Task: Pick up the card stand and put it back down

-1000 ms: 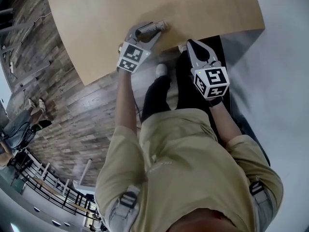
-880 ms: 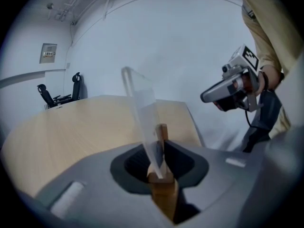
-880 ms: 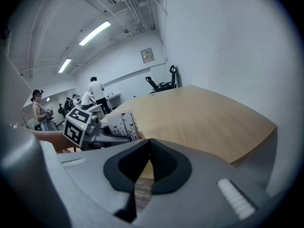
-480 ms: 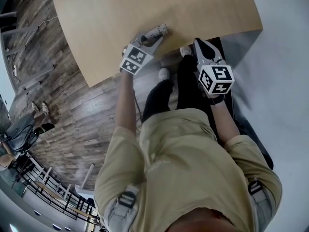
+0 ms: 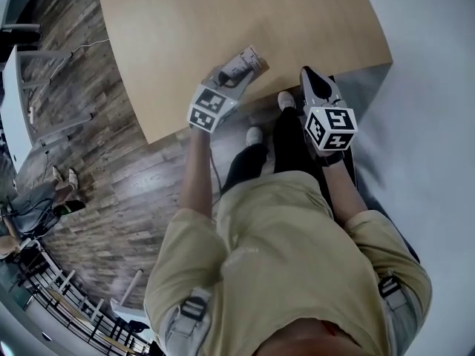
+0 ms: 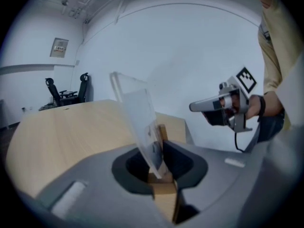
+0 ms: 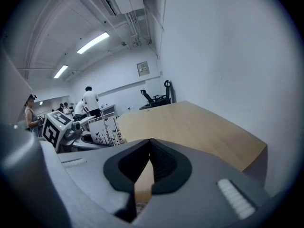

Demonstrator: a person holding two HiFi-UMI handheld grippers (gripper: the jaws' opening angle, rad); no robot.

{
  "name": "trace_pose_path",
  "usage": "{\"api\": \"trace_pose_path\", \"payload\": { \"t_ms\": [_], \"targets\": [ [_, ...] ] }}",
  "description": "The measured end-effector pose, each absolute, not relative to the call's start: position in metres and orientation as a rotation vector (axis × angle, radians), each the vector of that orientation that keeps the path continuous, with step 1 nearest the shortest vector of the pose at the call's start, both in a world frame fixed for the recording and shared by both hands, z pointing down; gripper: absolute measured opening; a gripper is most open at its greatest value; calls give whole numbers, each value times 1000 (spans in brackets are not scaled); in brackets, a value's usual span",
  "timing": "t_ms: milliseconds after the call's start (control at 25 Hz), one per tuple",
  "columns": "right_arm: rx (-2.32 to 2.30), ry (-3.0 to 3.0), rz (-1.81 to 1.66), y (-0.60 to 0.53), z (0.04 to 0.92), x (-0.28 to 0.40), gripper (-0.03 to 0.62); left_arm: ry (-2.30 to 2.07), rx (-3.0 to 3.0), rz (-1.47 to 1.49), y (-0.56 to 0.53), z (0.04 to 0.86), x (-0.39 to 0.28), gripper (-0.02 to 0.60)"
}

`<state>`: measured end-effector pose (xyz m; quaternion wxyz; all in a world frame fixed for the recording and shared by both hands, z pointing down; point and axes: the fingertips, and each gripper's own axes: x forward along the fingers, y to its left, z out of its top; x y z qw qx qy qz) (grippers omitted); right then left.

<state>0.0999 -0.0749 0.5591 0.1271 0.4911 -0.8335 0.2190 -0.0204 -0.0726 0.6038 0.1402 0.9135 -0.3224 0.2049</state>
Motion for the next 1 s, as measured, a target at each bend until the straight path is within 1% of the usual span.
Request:
{"api": "trace_pose_path", "payload": {
  "t_ms": [120,320,520,680,840,1000],
  "targets": [
    [1411,-2467,609,-76,535,85,5,-1024,2602,534,-77,565,-33,64],
    [1304,-2567,545,-88,489,60,5,-1332,2489,571,-95,506,-59,66],
    [1220,-2675,475,-107,447,33,5,-1556,2382,416,-101,449,-85,66],
    [1203,-2733,440,-113,421,32,5,-1630,2393,339,-89,419,-84,67],
    [1181,-2808,405,-147,394,21,5,-1772,2341,328,-104,402,-90,66],
    [1118,-2870,296,-164,365,11,5,-1929,2262,263,-117,382,-94,66]
  ]
}}
